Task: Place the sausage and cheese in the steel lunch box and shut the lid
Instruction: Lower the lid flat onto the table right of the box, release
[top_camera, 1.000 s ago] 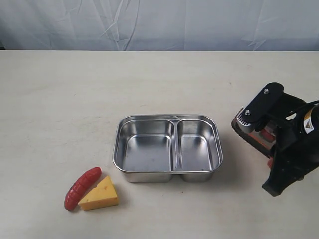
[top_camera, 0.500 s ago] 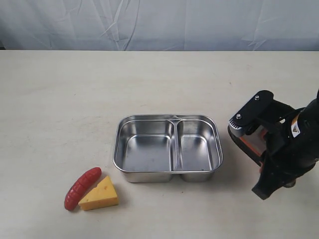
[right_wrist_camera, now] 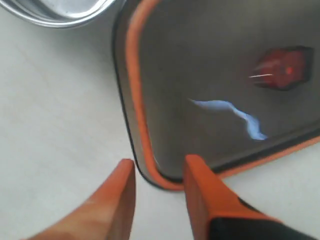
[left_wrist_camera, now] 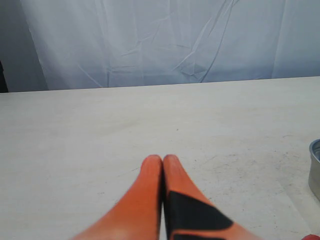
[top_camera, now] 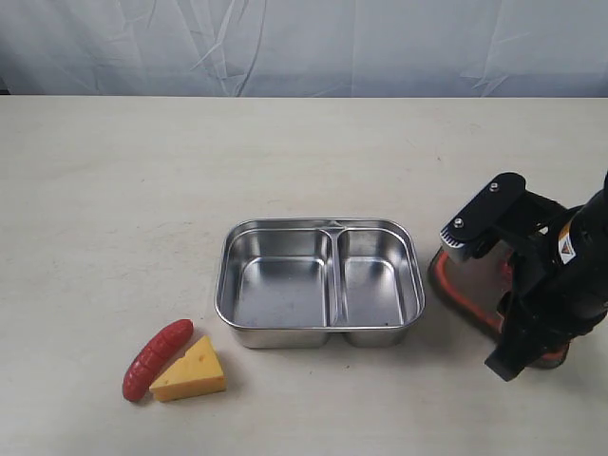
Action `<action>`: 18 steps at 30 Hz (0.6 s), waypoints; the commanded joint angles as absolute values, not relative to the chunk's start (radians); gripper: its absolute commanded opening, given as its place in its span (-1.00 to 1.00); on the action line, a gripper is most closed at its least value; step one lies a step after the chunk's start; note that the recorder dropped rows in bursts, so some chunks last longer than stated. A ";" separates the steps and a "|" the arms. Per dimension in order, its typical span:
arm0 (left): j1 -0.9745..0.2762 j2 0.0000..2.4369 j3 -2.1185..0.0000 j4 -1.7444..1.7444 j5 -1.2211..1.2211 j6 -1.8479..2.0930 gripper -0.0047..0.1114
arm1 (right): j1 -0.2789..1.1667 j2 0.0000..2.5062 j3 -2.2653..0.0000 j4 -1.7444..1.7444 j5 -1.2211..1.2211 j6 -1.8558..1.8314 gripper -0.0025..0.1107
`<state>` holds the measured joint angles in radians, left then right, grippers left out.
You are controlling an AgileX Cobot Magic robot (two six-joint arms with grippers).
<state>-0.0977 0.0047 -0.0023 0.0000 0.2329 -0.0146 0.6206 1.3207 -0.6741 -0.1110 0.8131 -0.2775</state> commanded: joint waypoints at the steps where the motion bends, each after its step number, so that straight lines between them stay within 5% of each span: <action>1: -0.104 0.000 0.000 0.000 0.232 -0.015 -0.92 | 0.619 1.322 -0.670 -0.122 0.816 -0.270 -0.39; 9: -0.104 0.000 0.000 0.000 0.232 -0.015 -0.92 | 0.619 1.299 -0.712 -0.122 0.817 -0.161 -0.41; 13: -0.104 0.000 0.000 0.000 0.232 -0.015 -0.92 | 0.619 1.226 -0.755 -0.120 0.770 -0.062 -0.95; 18: -0.104 0.000 0.000 0.000 0.232 -0.015 -0.92 | 0.619 1.084 -0.754 -0.077 0.652 0.029 -0.96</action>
<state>-0.0977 0.0047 -0.0023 0.0000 0.2329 -0.0146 0.6206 1.1564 -0.7501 -0.1007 0.7099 -0.0206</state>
